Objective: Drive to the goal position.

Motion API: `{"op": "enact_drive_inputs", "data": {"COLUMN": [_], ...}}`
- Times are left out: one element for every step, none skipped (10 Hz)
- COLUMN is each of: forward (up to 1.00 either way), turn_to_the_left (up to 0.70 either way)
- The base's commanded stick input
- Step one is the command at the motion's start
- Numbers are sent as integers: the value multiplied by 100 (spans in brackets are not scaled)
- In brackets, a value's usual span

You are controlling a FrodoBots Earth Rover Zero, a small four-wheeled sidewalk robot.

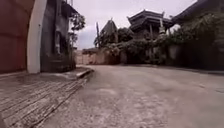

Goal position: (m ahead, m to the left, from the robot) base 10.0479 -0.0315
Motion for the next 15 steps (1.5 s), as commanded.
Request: {"op": "enact_drive_inputs", "data": {"forward": [100, 100, 100, 100, 100, 100, 100, 100, 100, 100, 100, 100, 100, 100, 100], "turn_to_the_left": [-1, 0, 0, 0, 0, -12, -40, -40, -40, -40, -40, -40, -40, -40, -40]}}
